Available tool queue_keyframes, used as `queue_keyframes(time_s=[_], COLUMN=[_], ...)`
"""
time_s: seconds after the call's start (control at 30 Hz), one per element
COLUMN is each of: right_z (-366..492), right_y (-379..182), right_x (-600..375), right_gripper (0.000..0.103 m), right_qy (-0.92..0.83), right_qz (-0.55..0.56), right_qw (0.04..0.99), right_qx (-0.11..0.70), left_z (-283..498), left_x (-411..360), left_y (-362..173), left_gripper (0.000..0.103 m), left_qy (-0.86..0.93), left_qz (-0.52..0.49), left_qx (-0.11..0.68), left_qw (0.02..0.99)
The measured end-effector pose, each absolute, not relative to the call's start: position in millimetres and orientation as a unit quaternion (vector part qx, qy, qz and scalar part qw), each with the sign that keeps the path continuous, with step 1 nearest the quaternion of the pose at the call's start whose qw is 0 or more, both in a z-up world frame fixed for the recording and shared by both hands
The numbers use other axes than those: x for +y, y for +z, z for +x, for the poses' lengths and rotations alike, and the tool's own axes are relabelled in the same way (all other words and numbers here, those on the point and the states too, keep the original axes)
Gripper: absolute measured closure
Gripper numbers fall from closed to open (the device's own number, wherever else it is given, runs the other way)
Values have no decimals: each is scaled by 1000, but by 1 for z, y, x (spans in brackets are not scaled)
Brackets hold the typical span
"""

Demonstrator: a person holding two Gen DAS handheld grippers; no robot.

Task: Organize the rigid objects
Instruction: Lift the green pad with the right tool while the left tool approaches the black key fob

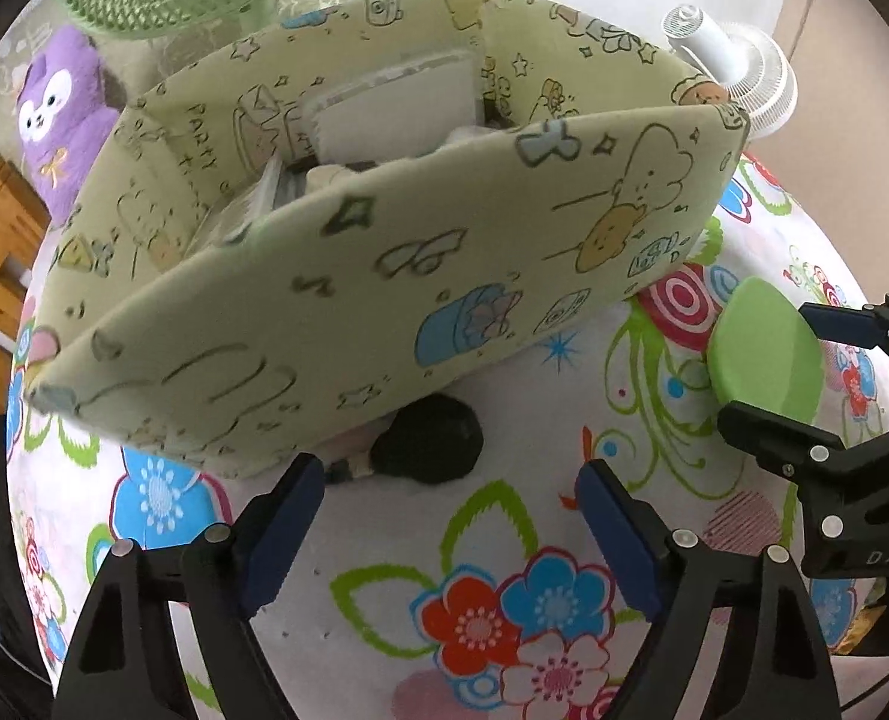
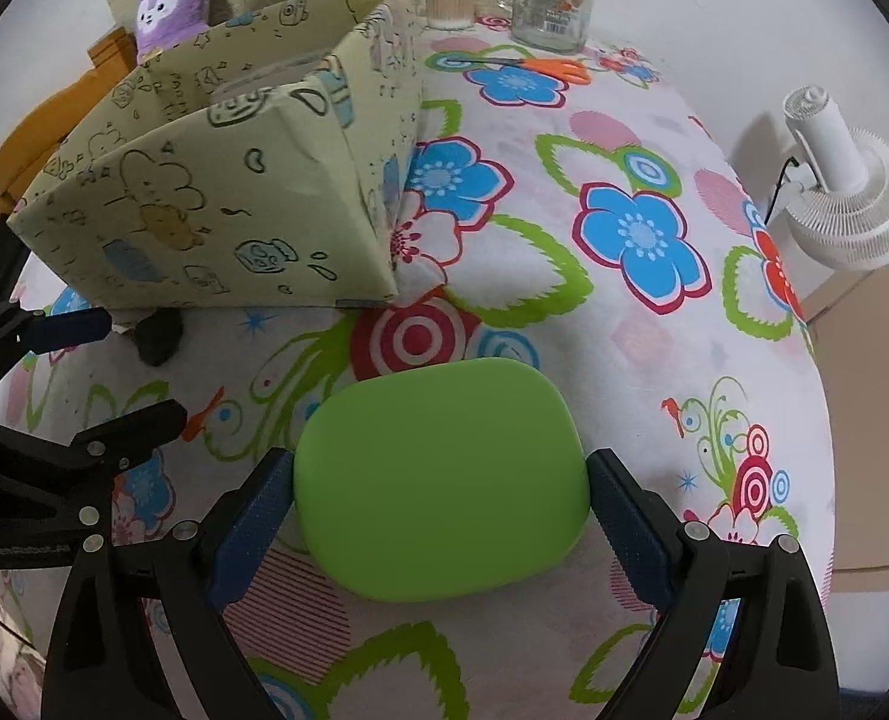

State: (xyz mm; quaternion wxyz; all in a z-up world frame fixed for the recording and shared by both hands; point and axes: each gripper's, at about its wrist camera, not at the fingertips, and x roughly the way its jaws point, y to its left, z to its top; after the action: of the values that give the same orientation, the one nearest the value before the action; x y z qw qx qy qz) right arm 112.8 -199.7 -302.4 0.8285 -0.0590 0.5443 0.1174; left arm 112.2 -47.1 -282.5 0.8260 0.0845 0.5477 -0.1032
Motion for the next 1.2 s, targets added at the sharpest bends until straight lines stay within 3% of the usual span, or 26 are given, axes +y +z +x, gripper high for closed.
queue_keyframes(time_s=[0.4,0.57,0.63,0.7,1.2], right_z=[115,115,115,115,106], right_y=[-308,-309,-309,-309,-300], right_x=[-206,-205,-205,-204,-190], right_gripper=[7,7,7,7,7], right_qy=[118,118,117,118,126], right_qz=[-43,-41,-41,-41,-45], right_qw=[823,821,821,820,823], right_qx=[555,557,557,558,552], left_z=[126,113,114,115,93], left_x=[-61,-49,-44,-39,-45], left_y=[-290,-283,-281,-279,-272], left_gripper=[24,42,60,64,66], left_qy=[-108,-105,-98,-103,-125], left_qz=[93,96,95,89,89], left_qx=[547,543,543,545,552], left_qw=[825,828,829,828,819])
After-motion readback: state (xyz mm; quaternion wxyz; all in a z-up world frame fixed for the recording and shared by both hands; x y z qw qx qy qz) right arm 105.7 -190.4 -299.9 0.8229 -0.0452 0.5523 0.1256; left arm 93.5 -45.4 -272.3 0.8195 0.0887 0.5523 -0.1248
